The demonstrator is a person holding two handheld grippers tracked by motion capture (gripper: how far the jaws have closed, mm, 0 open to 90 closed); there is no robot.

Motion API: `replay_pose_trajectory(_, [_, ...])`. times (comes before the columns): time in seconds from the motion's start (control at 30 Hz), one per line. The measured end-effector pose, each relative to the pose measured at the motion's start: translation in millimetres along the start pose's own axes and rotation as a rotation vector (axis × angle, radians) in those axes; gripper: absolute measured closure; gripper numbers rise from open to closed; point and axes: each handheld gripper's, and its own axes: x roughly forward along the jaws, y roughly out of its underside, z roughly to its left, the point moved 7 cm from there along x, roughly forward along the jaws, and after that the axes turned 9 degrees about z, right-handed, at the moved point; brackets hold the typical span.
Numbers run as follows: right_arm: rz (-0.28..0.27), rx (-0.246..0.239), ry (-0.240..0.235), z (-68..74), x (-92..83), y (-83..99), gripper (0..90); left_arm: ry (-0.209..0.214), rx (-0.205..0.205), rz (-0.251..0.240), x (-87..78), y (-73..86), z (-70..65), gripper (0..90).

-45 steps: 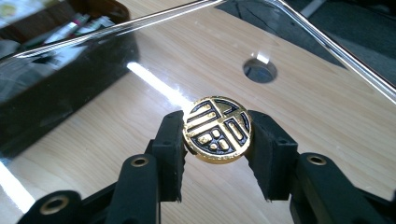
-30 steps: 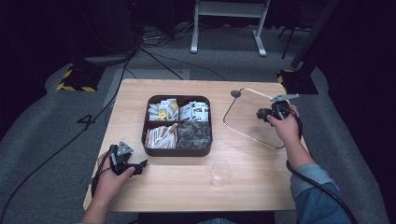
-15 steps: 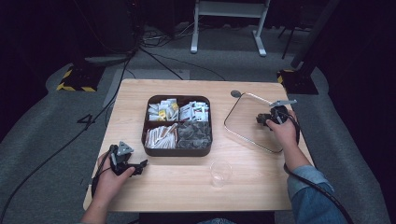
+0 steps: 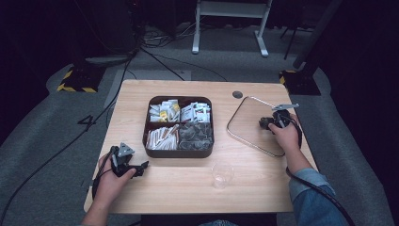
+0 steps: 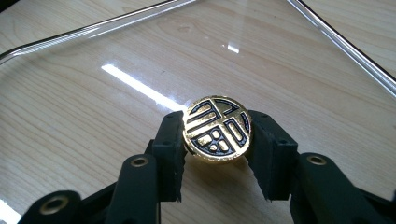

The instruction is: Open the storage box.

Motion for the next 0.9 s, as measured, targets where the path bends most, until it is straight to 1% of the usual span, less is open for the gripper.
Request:
replay_pose_trajectory(0.17, [-0.013, 0.003, -0.009, 0.9, 1.7, 0.3, 58.3, 0.000, 0.000, 0.000, 0.0, 0.0, 0.0, 15.5])
replay_pose_trajectory(0.27, [-0.017, 0.016, -0.022, 0.4, 1.5, 0.9, 56.7, 0.001, -0.001, -0.001, 0.1, 0.0, -0.1, 15.5])
replay_pose_trajectory(0.3, [-0.021, 0.025, -0.026, 0.3, 1.1, 0.7, 52.3, 0.001, -0.001, -0.001, 0.1, 0.0, -0.1, 15.5])
replay_pose_trajectory(0.33, [-0.041, 0.055, -0.036, 0.8, 0.4, -0.5, 44.3, 0.001, -0.001, -0.001, 0.1, 0.0, -0.1, 15.5])
replay_pose_trajectory(0.37, [-0.041, 0.055, -0.036, 0.8, 0.4, -0.5, 44.3, 0.000, 0.000, -0.001, 0.1, 0.0, -0.1, 15.5])
replay_pose_trajectory(0.43, [-0.064, 0.076, -0.042, 1.9, -1.6, -2.4, 40.7, 0.000, 0.000, 0.000, 0.0, 0.0, 0.0, 15.5])
replay_pose_trajectory(0.47, [-0.070, 0.079, -0.042, 2.6, -2.7, -3.4, 39.6, 0.000, 0.000, -0.001, 0.1, -0.1, 0.0, 15.5])
replay_pose_trajectory(0.6, [-0.099, 0.072, -0.039, 5.9, -9.7, -10.4, 37.8, 0.000, 0.000, 0.000, 0.0, 0.0, 0.0, 15.5])
replay_pose_trajectory(0.77, [-0.130, 0.062, -0.038, 10.1, -22.0, -19.7, 38.7, 0.000, 0.000, 0.000, 0.0, 0.0, 0.0, 15.5])
replay_pose_trajectory(0.8, [-0.135, 0.054, -0.042, 13.3, -26.7, -22.4, 39.4, 0.000, -0.001, -0.001, 0.1, -0.1, -0.1, 15.5])
replay_pose_trajectory(0.83, [-0.135, 0.054, -0.042, 13.3, -26.7, -22.4, 39.4, 0.000, 0.000, 0.000, 0.0, 0.0, 0.0, 15.5])
replay_pose_trajectory(0.87, [-0.143, 0.056, -0.056, 16.1, -28.9, -23.9, 39.3, 0.000, 0.000, 0.000, 0.0, 0.0, -0.1, 15.5])
replay_pose_trajectory(0.9, [-0.161, 0.050, -0.079, 22.4, -33.9, -26.7, 40.1, 0.001, -0.001, 0.000, 0.0, 0.0, -0.1, 15.5])
